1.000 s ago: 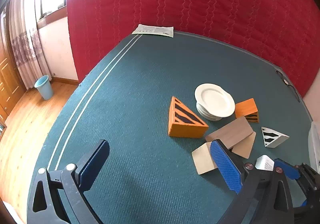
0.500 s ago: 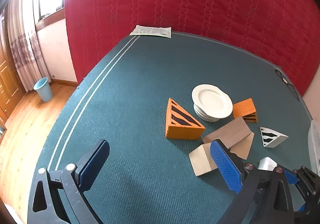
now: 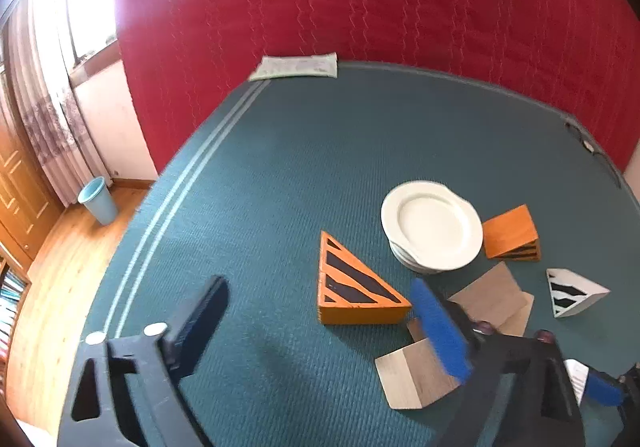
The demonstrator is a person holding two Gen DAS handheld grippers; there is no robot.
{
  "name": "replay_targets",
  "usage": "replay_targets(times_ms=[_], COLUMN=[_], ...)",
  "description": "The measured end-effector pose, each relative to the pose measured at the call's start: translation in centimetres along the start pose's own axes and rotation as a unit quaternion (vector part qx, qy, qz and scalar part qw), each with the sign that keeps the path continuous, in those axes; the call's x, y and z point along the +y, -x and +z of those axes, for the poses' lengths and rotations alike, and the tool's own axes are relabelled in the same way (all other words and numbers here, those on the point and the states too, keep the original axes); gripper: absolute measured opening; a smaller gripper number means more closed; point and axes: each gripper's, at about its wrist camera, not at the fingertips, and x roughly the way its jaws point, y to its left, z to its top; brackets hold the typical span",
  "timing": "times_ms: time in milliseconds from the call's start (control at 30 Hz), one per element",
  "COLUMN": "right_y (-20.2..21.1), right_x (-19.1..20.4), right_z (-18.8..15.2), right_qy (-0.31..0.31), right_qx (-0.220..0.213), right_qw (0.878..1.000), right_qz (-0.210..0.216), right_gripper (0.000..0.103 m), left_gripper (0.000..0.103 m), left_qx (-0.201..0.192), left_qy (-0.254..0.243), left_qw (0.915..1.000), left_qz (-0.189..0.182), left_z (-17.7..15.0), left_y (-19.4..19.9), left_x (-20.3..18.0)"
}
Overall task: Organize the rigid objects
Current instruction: 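Grasp the white charger with the right gripper while the left grasps the orange striped prism, then lift the white charger with the right gripper and carry it over the bowl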
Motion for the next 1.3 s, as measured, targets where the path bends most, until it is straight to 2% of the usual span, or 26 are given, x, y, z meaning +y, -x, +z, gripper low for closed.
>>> replay_targets(times_ms=[167, 233, 267, 433, 500, 1000, 1300], right_y=[0.0, 0.0, -0.1, -0.1, 0.0, 0.2, 1.1], right_x=[0.1, 0.0, 0.0, 0.0, 0.0, -0.6, -2.0], right_z=[0.0, -0.1, 0.0, 0.0, -0.1, 0.0, -0.4], right_qy=[0.000, 0.001, 0.001, 0.001, 0.002, -0.011, -0.054], right_qx=[0.000, 0.000, 0.000, 0.000, 0.000, -0.005, -0.009], right_qw=[1.000, 1.000, 1.000, 1.000, 1.000, 1.000, 0.998], right_qz=[-0.001, -0.001, -0.002, -0.003, -0.003, -0.001, 0.013], right_gripper=[0.062, 0.062, 0.062, 0.062, 0.062, 0.061, 0.061], left_gripper=[0.065, 0.048, 0.045, 0.038, 0.031, 0.031, 0.031], left_qx=[0.014, 0.010, 0.008, -0.004, -0.012, -0.045, -0.055], left_qy=[0.023, 0.028, 0.031, 0.048, 0.054, 0.062, 0.054], left_qw=[0.9994, 0.9993, 0.9992, 0.9981, 0.9975, 0.9966, 0.9965], left_qz=[-0.024, -0.023, -0.024, -0.039, -0.042, -0.032, -0.032], left_z=[0.0, -0.2, -0.3, -0.5, -0.6, -1.4, -1.8], left_y=[-0.5, -0.3, -0.1, 0.4, 0.7, 2.3, 2.9], left_x=[1.0, 1.3, 1.3, 1.8, 1.9, 2.1, 1.7])
